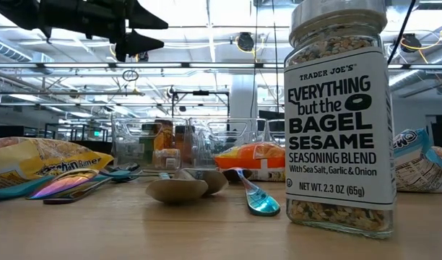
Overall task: Pick & Place Food Item
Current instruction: Put the white seasoning bottle into the left transparent bin
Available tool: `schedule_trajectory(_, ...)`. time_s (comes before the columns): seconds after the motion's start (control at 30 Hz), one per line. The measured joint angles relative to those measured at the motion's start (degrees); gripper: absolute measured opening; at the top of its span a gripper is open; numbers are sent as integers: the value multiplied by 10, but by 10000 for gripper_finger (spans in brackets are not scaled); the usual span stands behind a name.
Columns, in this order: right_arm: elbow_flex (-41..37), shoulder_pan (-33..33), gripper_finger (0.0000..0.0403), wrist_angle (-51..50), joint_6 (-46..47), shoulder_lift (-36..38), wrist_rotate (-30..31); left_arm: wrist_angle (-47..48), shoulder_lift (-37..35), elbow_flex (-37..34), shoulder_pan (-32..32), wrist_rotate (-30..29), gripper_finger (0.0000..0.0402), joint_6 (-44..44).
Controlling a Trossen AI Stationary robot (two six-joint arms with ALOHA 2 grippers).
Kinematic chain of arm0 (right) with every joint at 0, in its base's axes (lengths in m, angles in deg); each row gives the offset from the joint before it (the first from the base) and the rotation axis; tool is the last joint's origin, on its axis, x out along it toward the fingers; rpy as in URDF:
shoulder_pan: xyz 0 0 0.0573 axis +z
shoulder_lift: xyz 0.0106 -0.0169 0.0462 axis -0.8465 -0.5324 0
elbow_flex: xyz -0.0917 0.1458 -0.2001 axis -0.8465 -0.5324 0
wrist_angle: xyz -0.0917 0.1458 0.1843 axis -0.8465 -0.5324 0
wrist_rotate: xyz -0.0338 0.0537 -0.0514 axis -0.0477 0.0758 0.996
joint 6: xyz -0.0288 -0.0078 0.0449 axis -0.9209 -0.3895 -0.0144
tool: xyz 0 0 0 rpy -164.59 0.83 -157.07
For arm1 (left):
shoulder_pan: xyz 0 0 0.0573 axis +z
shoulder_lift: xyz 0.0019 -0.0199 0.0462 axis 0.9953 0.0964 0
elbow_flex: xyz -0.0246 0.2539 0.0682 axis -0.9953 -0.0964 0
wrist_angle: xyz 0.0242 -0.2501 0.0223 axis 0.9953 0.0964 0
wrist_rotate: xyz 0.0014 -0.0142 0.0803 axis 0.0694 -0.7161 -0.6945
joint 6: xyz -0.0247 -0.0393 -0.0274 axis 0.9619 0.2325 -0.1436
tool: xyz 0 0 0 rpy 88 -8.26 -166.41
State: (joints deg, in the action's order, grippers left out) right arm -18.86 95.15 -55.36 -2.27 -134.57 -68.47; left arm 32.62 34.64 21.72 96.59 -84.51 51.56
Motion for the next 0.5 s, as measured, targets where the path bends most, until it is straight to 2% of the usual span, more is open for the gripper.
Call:
schedule_trajectory(0.2,-100,0,295,120,74,0,16,0,0,0,0,0,296,2)
schedule_trajectory(0.33,-158,-15,293,233,84,-17,13,0,0,0,0,0,296,2)
schedule_trajectory(0.43,-175,-18,293,320,62,-49,12,0,0,0,0,0,296,1)
schedule_trajectory(0.5,-173,-21,293,339,60,-75,10,0,0,0,0,0,296,-1)
